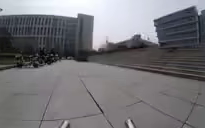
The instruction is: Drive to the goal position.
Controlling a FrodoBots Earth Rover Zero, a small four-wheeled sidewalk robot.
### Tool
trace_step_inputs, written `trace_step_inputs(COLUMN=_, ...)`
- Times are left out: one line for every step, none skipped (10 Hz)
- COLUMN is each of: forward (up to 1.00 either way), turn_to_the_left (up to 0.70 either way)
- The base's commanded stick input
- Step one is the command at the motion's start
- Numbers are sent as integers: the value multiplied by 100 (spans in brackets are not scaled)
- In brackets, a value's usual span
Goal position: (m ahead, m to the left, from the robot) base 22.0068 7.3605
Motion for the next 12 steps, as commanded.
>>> trace_step_inputs(forward=100, turn_to_the_left=-32)
trace_step_inputs(forward=100, turn_to_the_left=5)
trace_step_inputs(forward=100, turn_to_the_left=0)
trace_step_inputs(forward=100, turn_to_the_left=0)
trace_step_inputs(forward=100, turn_to_the_left=1)
trace_step_inputs(forward=100, turn_to_the_left=4)
trace_step_inputs(forward=100, turn_to_the_left=1)
trace_step_inputs(forward=100, turn_to_the_left=7)
trace_step_inputs(forward=100, turn_to_the_left=0)
trace_step_inputs(forward=100, turn_to_the_left=0)
trace_step_inputs(forward=100, turn_to_the_left=0)
trace_step_inputs(forward=100, turn_to_the_left=0)
